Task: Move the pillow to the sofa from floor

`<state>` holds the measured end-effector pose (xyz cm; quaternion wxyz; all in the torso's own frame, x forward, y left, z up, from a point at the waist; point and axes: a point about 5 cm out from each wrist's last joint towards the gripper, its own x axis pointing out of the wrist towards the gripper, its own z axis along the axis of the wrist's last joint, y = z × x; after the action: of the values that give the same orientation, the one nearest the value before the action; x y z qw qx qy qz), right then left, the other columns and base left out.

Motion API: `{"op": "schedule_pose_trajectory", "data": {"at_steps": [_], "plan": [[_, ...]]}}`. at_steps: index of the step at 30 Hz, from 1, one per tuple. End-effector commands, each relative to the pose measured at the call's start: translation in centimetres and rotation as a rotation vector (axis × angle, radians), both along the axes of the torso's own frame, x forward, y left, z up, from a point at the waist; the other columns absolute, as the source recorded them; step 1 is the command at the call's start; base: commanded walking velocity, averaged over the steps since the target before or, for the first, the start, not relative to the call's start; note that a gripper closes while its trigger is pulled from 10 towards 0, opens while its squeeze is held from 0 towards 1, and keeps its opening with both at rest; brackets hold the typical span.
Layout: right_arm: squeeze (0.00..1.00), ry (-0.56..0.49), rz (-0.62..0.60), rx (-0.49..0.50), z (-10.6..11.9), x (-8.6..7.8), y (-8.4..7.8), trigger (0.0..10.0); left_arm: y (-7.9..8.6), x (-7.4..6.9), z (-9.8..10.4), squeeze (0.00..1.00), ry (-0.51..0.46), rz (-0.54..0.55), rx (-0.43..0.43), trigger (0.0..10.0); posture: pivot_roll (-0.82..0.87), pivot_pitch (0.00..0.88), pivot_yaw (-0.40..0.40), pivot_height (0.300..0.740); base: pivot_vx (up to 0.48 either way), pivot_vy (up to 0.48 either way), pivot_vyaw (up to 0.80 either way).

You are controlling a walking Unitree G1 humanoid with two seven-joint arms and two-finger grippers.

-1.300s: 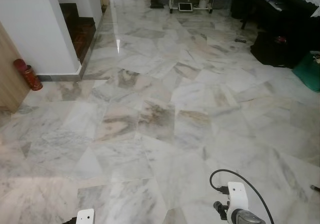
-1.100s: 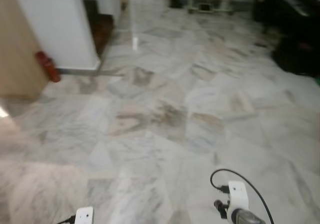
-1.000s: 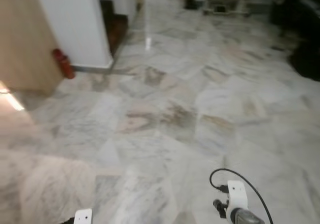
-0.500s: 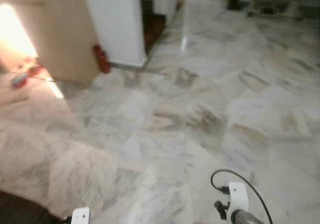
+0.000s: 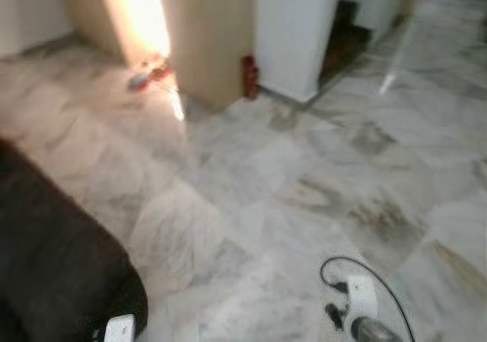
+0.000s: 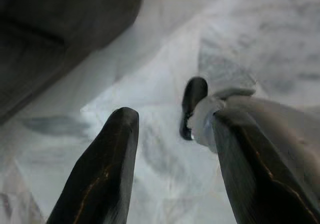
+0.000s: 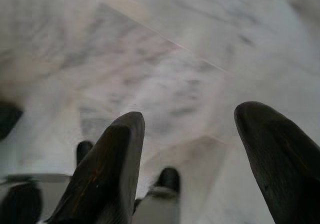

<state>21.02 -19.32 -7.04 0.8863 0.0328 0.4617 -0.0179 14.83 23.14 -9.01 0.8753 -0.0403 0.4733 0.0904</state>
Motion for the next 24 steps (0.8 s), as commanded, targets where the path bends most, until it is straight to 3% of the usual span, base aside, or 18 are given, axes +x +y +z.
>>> {"op": "schedule_pose_trajectory", "data": {"at_steps": [1,24], "plan": [[0.0,0.014,-0.013,-0.012,-0.13,-0.4,-0.66,10.0,-0.19,-0.07,-0.07,0.0,0.003,-0.007,-0.005,10.0,-0.05,0.029,0.002,0.74,0.0,0.0,0.8],[0.0,0.015,-0.004,-0.017,-0.07,-0.35,-0.85,10.0,-0.36,-0.04,-0.1,0.0,0.001,0.006,-0.011,10.0,-0.05,0.036,-0.009,0.74,0.0,0.0,0.8]]}}
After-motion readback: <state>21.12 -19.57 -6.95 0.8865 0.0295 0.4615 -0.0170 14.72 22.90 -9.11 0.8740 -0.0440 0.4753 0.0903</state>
